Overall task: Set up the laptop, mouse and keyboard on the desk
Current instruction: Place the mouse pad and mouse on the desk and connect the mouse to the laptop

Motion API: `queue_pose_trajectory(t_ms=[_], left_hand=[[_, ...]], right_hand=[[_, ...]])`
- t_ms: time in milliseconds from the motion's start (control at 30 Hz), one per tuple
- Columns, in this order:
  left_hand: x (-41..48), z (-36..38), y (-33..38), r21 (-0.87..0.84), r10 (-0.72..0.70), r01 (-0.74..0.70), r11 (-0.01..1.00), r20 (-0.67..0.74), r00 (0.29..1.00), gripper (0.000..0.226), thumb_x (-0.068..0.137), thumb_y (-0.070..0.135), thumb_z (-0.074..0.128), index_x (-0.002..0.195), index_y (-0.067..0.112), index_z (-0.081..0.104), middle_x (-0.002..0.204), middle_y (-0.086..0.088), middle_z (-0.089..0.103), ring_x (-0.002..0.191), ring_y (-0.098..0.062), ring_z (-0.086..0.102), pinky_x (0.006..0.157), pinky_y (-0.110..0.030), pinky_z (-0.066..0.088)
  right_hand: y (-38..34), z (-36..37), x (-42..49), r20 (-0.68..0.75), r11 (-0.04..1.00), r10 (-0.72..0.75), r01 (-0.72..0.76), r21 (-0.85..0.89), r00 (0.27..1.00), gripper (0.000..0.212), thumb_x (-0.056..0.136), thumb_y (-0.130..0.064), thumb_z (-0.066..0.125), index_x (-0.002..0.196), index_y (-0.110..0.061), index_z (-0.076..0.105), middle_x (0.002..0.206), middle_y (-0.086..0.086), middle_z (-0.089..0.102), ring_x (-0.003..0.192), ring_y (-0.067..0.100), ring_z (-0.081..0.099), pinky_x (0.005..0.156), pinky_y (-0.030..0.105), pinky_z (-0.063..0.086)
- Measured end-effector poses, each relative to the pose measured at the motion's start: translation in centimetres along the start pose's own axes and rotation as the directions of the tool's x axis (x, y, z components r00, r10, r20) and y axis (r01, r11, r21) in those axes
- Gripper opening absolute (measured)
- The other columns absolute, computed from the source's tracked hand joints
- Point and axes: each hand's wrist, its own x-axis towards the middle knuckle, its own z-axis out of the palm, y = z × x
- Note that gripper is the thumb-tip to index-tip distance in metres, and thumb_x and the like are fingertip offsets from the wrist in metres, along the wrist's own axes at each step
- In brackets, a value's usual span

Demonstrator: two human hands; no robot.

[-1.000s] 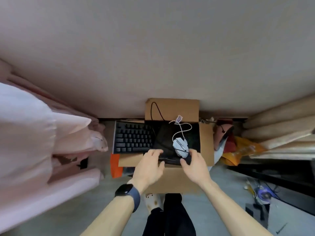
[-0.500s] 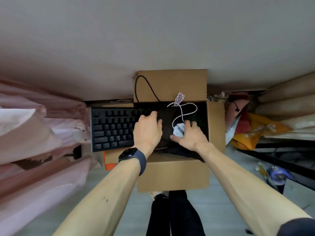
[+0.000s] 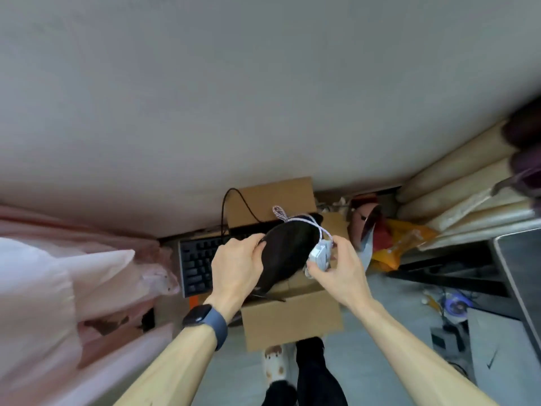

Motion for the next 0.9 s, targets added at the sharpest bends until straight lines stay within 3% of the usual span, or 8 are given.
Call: queue_pose_trajectory(t_ms=[67,133,233,367,533,700,900], left_hand=[[-0.4,-4.1,1.4,-0.010,0.098,-0.100,0.995,-0.114,0.989,0.018,0.090,0.020,0.069,0.105,0.024,0.076,0.076,0.004,0.074,0.065,-0.022,0.066,0.061,-0.033,0.056],[-0.4,-7.9,2.9,-0.046,0.136,-0.148,0.988,-0.205,0.969,0.017,0.088,0.018,0.071,0.103,0.025,0.077,0.084,0.007,0.076,0.071,-0.020,0.068,0.066,-0.032,0.055],[-1.5,-14.2,5.8,-0.101,0.205,-0.236,0.967,-0.250,0.946,0.018,0.092,0.029,0.063,0.106,0.031,0.074,0.096,0.014,0.074,0.083,-0.016,0.067,0.073,-0.031,0.055],[-2.8,-20.9,10.5,-0.148,0.318,-0.377,0.914,-0.315,0.894,0.029,0.093,0.043,0.047,0.106,0.034,0.072,0.098,0.013,0.072,0.087,-0.017,0.068,0.073,-0.034,0.056],[-6.5,-27.1,17.6,-0.202,0.454,-0.557,0.805,-0.395,0.799,0.016,0.092,0.025,0.063,0.104,0.028,0.073,0.101,0.010,0.073,0.093,-0.014,0.068,0.078,-0.030,0.054],[-11.7,-28.1,25.7,-0.172,0.681,-0.751,0.637,-0.330,0.654,0.016,0.093,0.030,0.061,0.106,0.029,0.070,0.102,0.007,0.071,0.096,-0.020,0.067,0.077,-0.034,0.054],[-22.1,-22.9,34.3,-0.239,0.878,-0.875,0.421,-0.133,0.459,0.019,0.095,0.037,0.057,0.110,0.034,0.067,0.105,0.011,0.071,0.098,-0.018,0.066,0.079,-0.034,0.053]], right_hand=[[-2.7,-3.4,-3.2,-0.125,0.996,-0.035,0.045,0.078,0.992,0.057,0.072,-0.046,0.077,0.118,-0.038,0.044,0.117,-0.015,0.056,0.100,0.003,0.061,0.084,0.028,0.053],[-5.5,-6.7,-6.2,-0.263,0.981,-0.066,0.111,0.158,0.962,0.057,0.074,-0.039,0.081,0.121,-0.031,0.051,0.114,-0.016,0.059,0.097,0.000,0.063,0.079,0.019,0.053],[-9.7,-11.5,-12.1,-0.457,0.948,-0.058,0.193,0.253,0.887,0.049,0.078,-0.027,0.083,0.118,-0.027,0.055,0.110,-0.010,0.065,0.094,0.004,0.067,0.067,0.008,0.051],[-13.7,-16.5,-19.3,-0.636,0.915,-0.030,0.277,0.293,0.771,0.043,0.080,-0.023,0.082,0.114,-0.027,0.056,0.105,-0.009,0.069,0.091,-0.005,0.066,0.071,0.001,0.044],[-14.0,-21.0,-29.9,-0.772,0.876,0.054,0.341,0.341,0.633,0.056,0.065,-0.057,0.070,0.111,-0.028,0.059,0.102,-0.016,0.069,0.090,-0.015,0.062,0.073,0.000,0.042],[-9.3,-22.8,-38.6,-0.831,0.876,0.203,0.282,0.391,0.518,0.055,0.062,-0.058,0.068,0.108,-0.030,0.060,0.100,-0.015,0.072,0.091,-0.007,0.066,0.072,0.004,0.045],[-1.5,-22.4,-50.6,-0.852,0.866,0.403,0.162,0.474,0.334,0.051,0.059,-0.062,0.064,0.099,-0.031,0.060,0.094,-0.015,0.071,0.082,-0.012,0.063,0.069,0.004,0.043]])
